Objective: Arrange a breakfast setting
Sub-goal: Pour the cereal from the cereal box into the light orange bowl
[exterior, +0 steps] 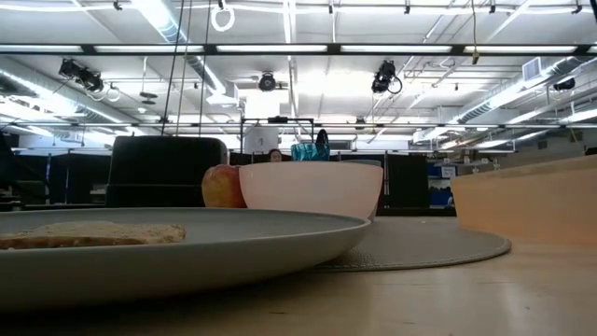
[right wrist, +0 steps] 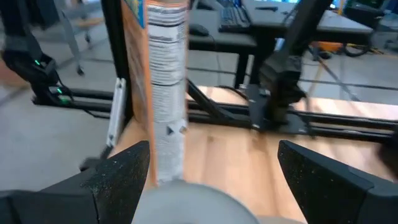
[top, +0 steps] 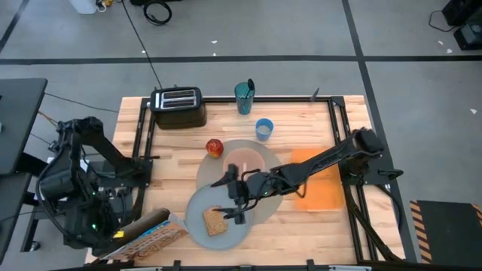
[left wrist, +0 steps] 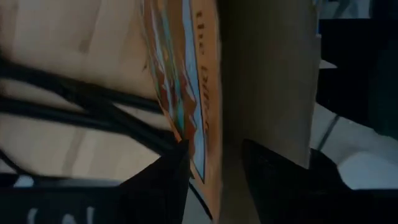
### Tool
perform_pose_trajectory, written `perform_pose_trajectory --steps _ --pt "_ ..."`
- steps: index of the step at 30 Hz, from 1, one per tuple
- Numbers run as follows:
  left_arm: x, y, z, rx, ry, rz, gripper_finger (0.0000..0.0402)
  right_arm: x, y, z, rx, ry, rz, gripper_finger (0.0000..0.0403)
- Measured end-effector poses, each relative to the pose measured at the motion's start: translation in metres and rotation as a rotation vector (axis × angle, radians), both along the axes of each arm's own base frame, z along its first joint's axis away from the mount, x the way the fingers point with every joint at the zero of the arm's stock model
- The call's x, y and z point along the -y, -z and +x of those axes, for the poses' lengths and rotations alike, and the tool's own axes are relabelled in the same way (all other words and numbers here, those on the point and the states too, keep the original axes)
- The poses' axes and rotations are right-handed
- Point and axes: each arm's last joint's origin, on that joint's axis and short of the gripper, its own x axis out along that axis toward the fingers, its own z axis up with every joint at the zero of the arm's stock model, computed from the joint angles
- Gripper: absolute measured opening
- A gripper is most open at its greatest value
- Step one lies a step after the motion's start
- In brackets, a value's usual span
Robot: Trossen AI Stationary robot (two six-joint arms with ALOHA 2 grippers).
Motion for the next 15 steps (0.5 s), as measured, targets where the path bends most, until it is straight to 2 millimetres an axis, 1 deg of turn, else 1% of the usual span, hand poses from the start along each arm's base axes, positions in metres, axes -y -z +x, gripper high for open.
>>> perform_pose_trajectory --steps 3,5,6,9,12,13,15 --pt "0.001 0.011 0.002 0.025 -0.013 0.053 0.0151 -0.006 0.02 0.014 0.037 -0.02 0.034 0.0362" --pt "0.003 0.02 0.002 0.013 -0.013 0.087 0.0142 -0.009 0.033 0.022 0.065 -0.03 0.046 0.0362" --pt "0.003 0.024 0.003 0.008 -0.013 0.102 0.0134 -0.011 0.037 0.027 0.07 -0.033 0.049 0.0362" --pt "0.003 0.036 0.008 -0.01 -0.03 0.141 0.0089 -0.015 0.046 0.041 0.033 -0.049 0.054 0.036" --pt "0.002 0.04 0.012 -0.012 -0.042 0.153 0.0023 -0.015 0.052 0.057 -0.035 -0.063 0.084 0.0359" --pt "0.002 0.04 0.013 -0.01 -0.044 0.15 0.0013 -0.014 0.053 0.061 -0.054 -0.067 0.093 0.0358" --pt "0.001 0.036 0.015 -0.015 -0.037 0.131 0.0011 -0.013 0.057 0.069 -0.094 -0.077 0.092 0.0359"
